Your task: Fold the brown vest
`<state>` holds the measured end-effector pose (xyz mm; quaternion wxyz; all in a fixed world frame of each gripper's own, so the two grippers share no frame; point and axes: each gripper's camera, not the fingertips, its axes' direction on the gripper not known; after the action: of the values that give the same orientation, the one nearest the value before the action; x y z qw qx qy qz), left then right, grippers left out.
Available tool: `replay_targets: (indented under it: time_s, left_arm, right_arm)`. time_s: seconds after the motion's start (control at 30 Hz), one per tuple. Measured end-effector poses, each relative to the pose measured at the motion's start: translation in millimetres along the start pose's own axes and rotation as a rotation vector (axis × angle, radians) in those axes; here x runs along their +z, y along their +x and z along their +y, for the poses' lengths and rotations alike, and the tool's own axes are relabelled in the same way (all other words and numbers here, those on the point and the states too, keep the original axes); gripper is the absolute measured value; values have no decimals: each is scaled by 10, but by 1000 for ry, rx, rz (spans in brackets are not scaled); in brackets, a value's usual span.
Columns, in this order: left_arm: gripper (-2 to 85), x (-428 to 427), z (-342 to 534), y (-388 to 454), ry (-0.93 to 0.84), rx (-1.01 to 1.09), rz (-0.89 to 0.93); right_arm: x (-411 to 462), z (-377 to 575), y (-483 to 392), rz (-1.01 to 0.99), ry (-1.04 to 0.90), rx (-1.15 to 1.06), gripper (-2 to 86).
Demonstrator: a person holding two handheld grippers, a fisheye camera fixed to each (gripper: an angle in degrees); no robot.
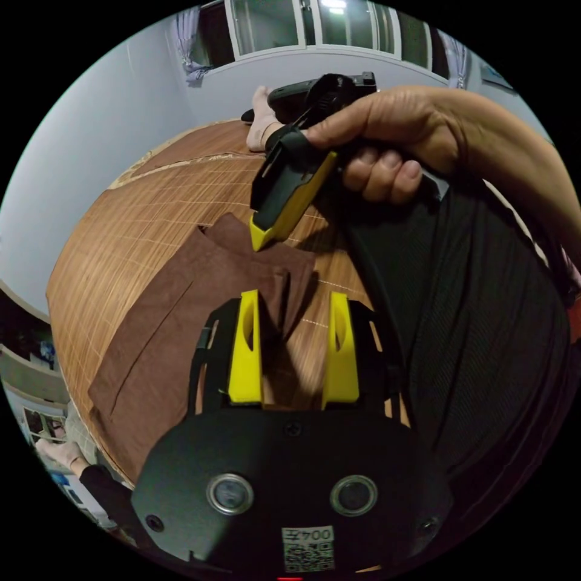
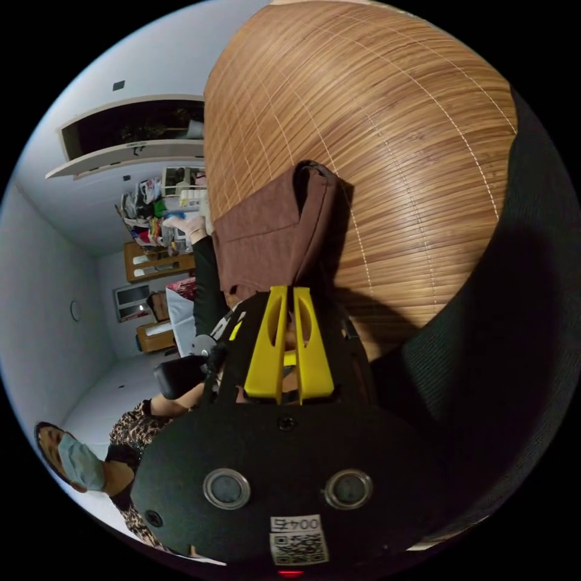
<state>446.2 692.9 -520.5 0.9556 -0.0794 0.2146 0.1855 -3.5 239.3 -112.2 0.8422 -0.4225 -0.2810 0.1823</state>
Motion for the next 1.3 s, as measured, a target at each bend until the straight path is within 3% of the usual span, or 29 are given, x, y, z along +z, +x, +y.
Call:
replay_targets:
  time_s: [0.2, 0.33, 0.53, 0.63, 0.9, 1.1, 1.3]
  left_arm:
    - [139, 124, -131, 53, -58, -30, -72]
    - [87, 126, -108, -108, -44, -151, -34]
    - [31, 22, 36, -349, 59, -284, 75]
    - [21, -8, 40, -356, 74, -287, 70]
    - [19, -18, 30, -347, 79, -274, 64]
    - [47, -27, 5, -380, 60, -244, 71]
    - [71, -384, 258, -649, 169, -266, 148]
  right_arm:
    - [5, -16, 10, -16, -7, -45, 21]
    - [-4, -18, 14, -68, -2, -88, 37]
    - [-85, 21, 82, -76, 87, -33, 188]
    - [8, -19, 55, -44, 42, -27, 208]
    - [232, -132, 12, -47, -8, -27, 174]
    - [433, -193, -126, 54, -43, -56, 66]
    - [455, -114, -262, 50, -4, -92, 33]
